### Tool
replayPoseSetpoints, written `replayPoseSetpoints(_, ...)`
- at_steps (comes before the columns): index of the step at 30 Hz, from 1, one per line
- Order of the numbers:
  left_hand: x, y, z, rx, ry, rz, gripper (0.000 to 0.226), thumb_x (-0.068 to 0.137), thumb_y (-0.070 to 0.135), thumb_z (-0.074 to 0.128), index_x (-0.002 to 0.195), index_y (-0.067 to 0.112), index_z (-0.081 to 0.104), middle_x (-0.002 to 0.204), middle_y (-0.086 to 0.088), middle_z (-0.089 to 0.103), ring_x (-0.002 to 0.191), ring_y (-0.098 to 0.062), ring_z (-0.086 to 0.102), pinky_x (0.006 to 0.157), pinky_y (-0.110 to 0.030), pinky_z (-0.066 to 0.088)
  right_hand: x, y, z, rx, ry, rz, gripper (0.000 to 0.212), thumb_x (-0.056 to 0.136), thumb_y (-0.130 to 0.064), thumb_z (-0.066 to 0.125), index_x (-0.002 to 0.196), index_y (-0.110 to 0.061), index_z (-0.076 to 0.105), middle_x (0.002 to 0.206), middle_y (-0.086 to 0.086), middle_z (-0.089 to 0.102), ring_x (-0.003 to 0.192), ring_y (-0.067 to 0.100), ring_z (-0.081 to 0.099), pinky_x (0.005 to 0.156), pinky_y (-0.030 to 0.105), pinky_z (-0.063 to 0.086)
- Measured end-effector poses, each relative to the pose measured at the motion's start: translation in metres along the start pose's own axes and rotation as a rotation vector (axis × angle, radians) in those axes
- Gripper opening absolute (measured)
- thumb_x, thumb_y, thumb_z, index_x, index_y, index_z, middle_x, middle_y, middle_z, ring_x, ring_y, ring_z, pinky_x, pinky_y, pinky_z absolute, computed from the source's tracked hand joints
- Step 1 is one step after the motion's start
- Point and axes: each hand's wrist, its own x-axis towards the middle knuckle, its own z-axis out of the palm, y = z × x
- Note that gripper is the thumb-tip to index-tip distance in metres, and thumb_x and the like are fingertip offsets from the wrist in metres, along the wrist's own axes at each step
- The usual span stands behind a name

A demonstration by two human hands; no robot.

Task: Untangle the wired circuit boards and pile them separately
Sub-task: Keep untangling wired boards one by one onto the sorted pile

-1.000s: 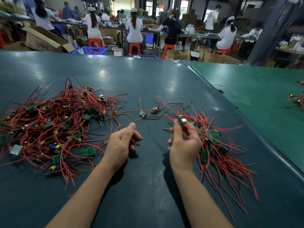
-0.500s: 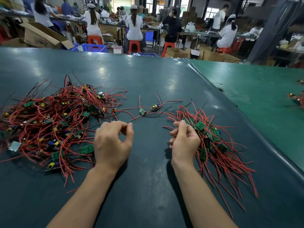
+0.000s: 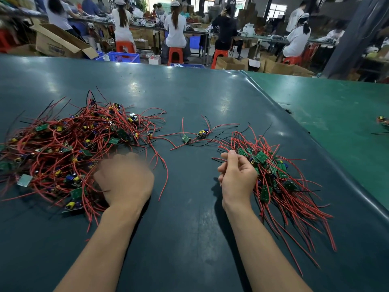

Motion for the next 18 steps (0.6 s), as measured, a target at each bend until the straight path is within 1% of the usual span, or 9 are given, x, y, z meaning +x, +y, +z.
replayPoseSetpoints(4,-0.0016,-0.0001,-0.0018,0.061,-0.03,0.046,0.022,0.088,0.034,0.053,0.101,0.026,0.069,0.109,-0.003,0.061,0.108,-0.028,0.048,0.092,-0.042,0.031,0.0002,-0.0008,0.0003,0.001,-0.009,0.001,0.03,0.1,-0.024,0.053,0.075,-0.015,0.067,0.048,-0.006,0.055,0.042,0.009,0.046,0.04,0.019,0.037)
replayPoseSetpoints(6,-0.0017,-0.0009,-0.0019,0.075,-0.048,0.071,0.02,0.092,0.033,0.054,0.102,0.024,0.07,0.108,-0.005,0.063,0.107,-0.03,0.051,0.09,-0.042,0.033,0.0,-0.0008,0.0001,-0.003,-0.013,0.0,0.03,0.1,-0.023,0.054,0.075,-0.015,0.067,0.048,-0.006,0.055,0.042,0.008,0.046,0.04,0.019,0.037)
replayPoseSetpoints(8,-0.0006,-0.0016,-0.0016,-0.015,-0.017,0.095,0.018,0.095,0.026,0.056,0.103,0.019,0.07,0.107,-0.009,0.064,0.106,-0.033,0.052,0.089,-0.043,0.035,0.0,-0.0007,0.0001,-0.003,-0.015,-0.001,0.029,0.1,-0.024,0.054,0.076,-0.014,0.068,0.048,-0.006,0.055,0.042,0.008,0.047,0.04,0.019,0.038)
replayPoseSetpoints(10,-0.001,-0.0008,-0.0035,-0.214,0.083,0.148,0.014,0.093,0.016,0.06,0.101,0.011,0.071,0.103,-0.014,0.065,0.101,-0.037,0.053,0.087,-0.045,0.036,0.0001,-0.0004,-0.0001,-0.001,-0.016,-0.001,0.029,0.1,-0.024,0.054,0.076,-0.015,0.068,0.048,-0.006,0.055,0.043,0.007,0.047,0.04,0.019,0.038)
replayPoseSetpoints(11,-0.0015,-0.0006,-0.0048,-0.293,0.165,0.188,0.013,0.092,0.013,0.061,0.1,0.009,0.071,0.101,-0.015,0.066,0.098,-0.038,0.054,0.086,-0.046,0.037,0.0006,0.0,-0.0004,-0.003,-0.016,-0.001,0.029,0.1,-0.024,0.054,0.076,-0.015,0.068,0.048,-0.006,0.056,0.043,0.007,0.048,0.04,0.019,0.038)
replayPoseSetpoints(14,-0.0032,-0.0001,-0.0091,-0.405,0.445,0.3,0.012,0.093,0.01,0.063,0.099,0.006,0.072,0.094,-0.014,0.066,0.086,-0.037,0.057,0.08,-0.045,0.042,0.0006,0.0007,-0.0004,-0.026,-0.022,-0.016,0.029,0.099,-0.024,0.054,0.076,-0.015,0.068,0.048,-0.006,0.056,0.043,0.007,0.049,0.042,0.021,0.039)
replayPoseSetpoints(16,-0.0034,0.0012,-0.0093,-0.499,0.541,0.395,0.012,0.095,0.006,0.062,0.098,0.001,0.071,0.091,-0.016,0.064,0.083,-0.035,0.059,0.076,-0.045,0.049,-0.0005,0.0021,0.0006,-0.075,-0.05,-0.052,0.029,0.099,-0.023,0.055,0.075,-0.015,0.068,0.049,-0.005,0.057,0.047,0.009,0.051,0.048,0.026,0.042)
replayPoseSetpoints(18,-0.0057,0.0048,-0.0089,-0.565,0.59,0.507,0.012,0.095,0.003,0.061,0.099,-0.003,0.071,0.092,-0.018,0.063,0.085,-0.033,0.061,0.078,-0.039,0.052,-0.0037,0.0023,0.0021,-0.16,-0.119,-0.103,0.027,0.098,-0.023,0.056,0.075,-0.018,0.068,0.051,-0.004,0.058,0.05,0.009,0.054,0.054,0.027,0.043)
